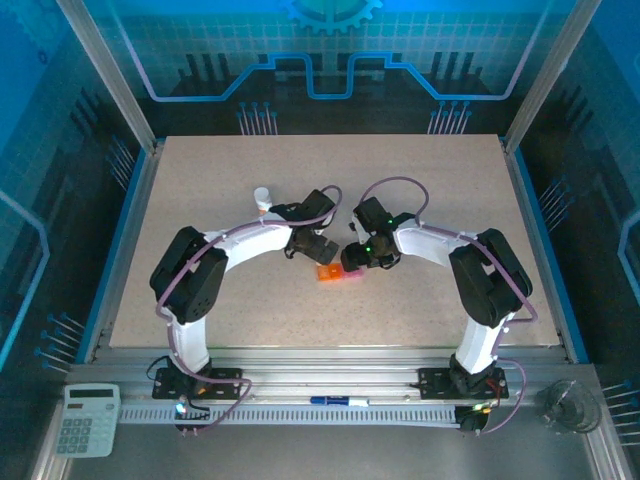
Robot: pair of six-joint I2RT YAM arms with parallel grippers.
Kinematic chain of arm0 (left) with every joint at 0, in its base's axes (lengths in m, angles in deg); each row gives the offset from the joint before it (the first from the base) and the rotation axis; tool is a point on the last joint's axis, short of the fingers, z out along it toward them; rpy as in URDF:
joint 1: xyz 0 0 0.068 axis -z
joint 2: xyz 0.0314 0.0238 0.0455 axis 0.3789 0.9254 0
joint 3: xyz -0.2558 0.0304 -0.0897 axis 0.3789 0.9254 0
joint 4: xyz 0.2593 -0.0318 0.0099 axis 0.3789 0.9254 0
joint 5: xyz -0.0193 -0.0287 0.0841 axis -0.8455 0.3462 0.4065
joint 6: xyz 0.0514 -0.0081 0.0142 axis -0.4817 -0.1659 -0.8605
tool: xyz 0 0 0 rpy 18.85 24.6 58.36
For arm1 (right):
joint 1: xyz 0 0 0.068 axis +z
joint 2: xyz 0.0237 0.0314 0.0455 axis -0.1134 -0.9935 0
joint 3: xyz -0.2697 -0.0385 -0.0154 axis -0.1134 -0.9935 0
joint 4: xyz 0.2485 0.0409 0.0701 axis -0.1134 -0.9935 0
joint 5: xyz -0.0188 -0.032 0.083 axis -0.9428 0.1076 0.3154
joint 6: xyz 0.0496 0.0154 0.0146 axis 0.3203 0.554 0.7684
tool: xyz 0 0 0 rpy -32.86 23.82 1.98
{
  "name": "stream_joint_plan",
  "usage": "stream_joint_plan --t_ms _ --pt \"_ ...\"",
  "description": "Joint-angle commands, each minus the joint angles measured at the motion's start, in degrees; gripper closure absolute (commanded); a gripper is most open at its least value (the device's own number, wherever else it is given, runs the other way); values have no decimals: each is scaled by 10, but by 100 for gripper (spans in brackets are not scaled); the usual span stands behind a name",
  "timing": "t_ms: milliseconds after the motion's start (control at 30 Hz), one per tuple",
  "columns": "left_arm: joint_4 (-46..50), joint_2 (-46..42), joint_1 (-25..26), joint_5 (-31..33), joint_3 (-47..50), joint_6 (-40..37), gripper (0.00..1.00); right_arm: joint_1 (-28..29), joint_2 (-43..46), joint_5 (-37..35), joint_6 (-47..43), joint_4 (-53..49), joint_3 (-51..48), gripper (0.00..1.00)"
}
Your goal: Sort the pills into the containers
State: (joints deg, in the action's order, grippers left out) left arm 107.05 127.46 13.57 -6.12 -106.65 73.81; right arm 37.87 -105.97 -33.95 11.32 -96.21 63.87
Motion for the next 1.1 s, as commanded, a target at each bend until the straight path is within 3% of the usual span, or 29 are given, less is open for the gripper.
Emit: stream_joint_plan --t_ms 0,433,767,1067 --pt "-9 -50 -3 -38 -19 17 1 16 6 8 8 -43 -16 30" --pt "-47 -131 -37 -79 -11 74 1 19 72 29 23 -62 -4 30" --pt "-39 -145 -160 -30 3 147 1 19 113 8 20 -66 -12 30" --pt "17 -51 -246 -44 -73 135 1 15 133 -32 26 -68 -29 25"
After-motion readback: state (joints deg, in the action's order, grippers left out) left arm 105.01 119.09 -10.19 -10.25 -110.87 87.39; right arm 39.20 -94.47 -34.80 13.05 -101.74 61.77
